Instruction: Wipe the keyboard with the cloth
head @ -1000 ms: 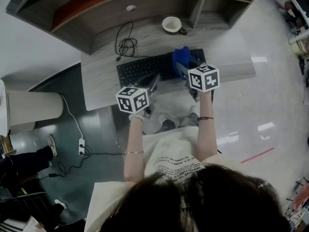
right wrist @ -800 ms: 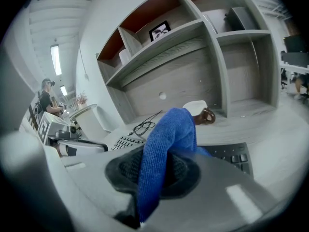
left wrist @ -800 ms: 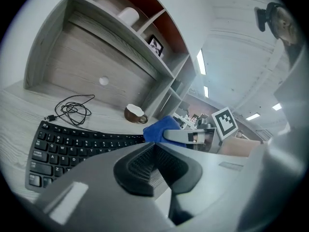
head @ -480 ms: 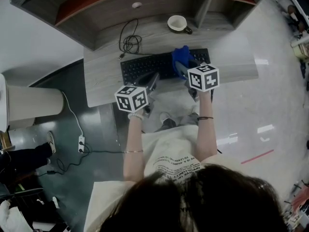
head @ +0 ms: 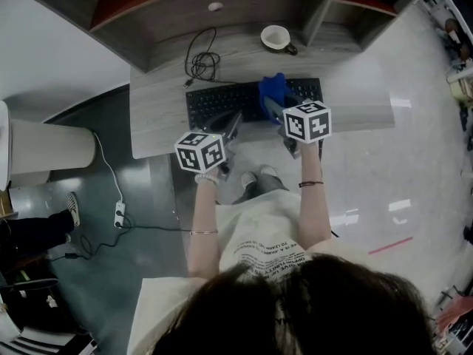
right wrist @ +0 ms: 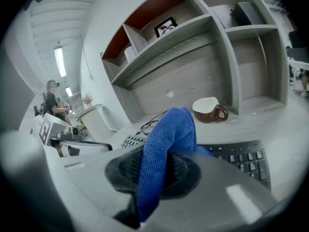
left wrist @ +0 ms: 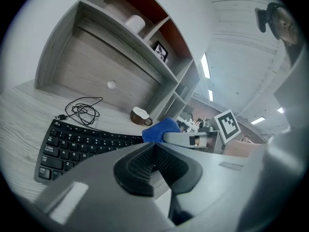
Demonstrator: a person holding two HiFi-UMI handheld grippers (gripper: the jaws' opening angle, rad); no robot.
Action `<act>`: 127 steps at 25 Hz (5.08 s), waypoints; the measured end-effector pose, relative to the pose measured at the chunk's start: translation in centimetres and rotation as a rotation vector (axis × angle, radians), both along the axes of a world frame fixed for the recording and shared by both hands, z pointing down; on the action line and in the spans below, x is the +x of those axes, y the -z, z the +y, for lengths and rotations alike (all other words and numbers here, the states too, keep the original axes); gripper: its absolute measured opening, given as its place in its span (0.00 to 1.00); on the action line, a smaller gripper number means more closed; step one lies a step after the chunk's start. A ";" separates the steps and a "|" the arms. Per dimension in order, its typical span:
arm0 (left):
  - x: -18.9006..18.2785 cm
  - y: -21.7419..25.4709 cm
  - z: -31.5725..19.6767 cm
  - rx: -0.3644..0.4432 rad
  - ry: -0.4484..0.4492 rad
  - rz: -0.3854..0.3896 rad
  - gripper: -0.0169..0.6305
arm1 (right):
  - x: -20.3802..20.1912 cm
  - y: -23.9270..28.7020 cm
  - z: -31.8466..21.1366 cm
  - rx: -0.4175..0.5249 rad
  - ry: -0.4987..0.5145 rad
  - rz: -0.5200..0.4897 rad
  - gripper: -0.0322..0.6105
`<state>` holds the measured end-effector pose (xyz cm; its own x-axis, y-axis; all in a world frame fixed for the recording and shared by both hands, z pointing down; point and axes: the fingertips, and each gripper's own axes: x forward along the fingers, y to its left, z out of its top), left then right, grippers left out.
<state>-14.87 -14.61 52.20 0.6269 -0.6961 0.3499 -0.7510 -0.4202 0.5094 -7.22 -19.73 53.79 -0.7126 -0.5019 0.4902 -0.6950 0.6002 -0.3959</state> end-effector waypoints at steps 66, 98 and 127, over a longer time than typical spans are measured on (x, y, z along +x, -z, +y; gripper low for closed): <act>-9.7 -0.4 1.0 -0.030 0.214 -0.009 0.03 | -11.0 0.7 0.2 -0.041 0.164 -0.045 0.14; -16.6 -1.0 1.3 -0.043 0.178 -0.004 0.03 | -18.0 0.0 0.6 -0.060 0.122 -0.075 0.14; -21.8 -0.9 3.5 -0.028 0.152 -0.010 0.03 | -24.1 0.0 3.0 -0.051 0.121 -0.088 0.14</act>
